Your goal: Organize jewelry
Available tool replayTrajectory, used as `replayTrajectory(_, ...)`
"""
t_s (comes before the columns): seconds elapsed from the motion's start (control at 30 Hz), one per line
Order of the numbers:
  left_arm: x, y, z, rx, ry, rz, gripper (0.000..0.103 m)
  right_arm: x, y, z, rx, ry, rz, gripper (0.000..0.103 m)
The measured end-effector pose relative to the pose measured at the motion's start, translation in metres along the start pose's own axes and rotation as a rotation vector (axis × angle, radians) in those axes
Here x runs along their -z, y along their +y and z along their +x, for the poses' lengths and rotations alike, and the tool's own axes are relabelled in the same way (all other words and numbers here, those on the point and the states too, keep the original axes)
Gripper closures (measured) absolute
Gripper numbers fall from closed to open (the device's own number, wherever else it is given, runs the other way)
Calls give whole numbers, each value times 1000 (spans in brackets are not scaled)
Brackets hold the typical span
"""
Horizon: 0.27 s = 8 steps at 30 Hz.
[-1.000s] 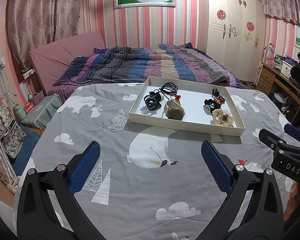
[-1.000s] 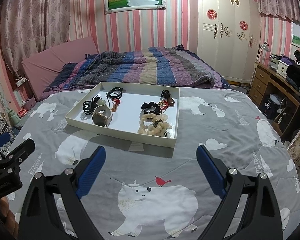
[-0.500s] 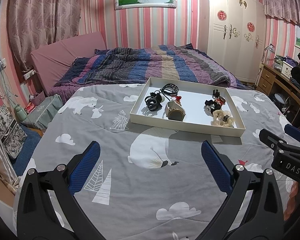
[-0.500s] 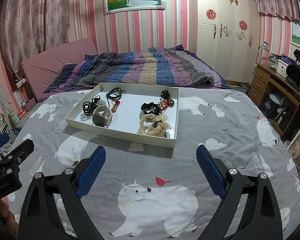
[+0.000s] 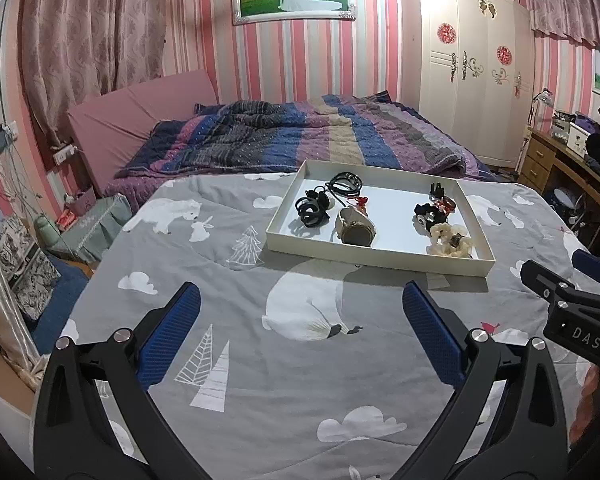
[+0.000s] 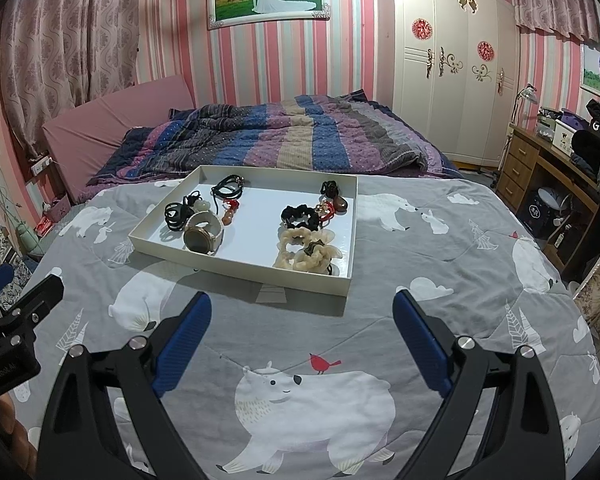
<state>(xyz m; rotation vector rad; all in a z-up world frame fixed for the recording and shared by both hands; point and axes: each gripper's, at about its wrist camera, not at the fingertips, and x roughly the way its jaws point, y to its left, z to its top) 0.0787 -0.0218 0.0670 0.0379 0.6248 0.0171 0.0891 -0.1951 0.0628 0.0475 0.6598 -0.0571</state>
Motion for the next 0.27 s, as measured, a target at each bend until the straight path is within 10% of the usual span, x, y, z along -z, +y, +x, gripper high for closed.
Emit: replayTrajectory(0.27,-1,1,-4,-2,-11,-5,3,0,0,0,1,0,-1,11)
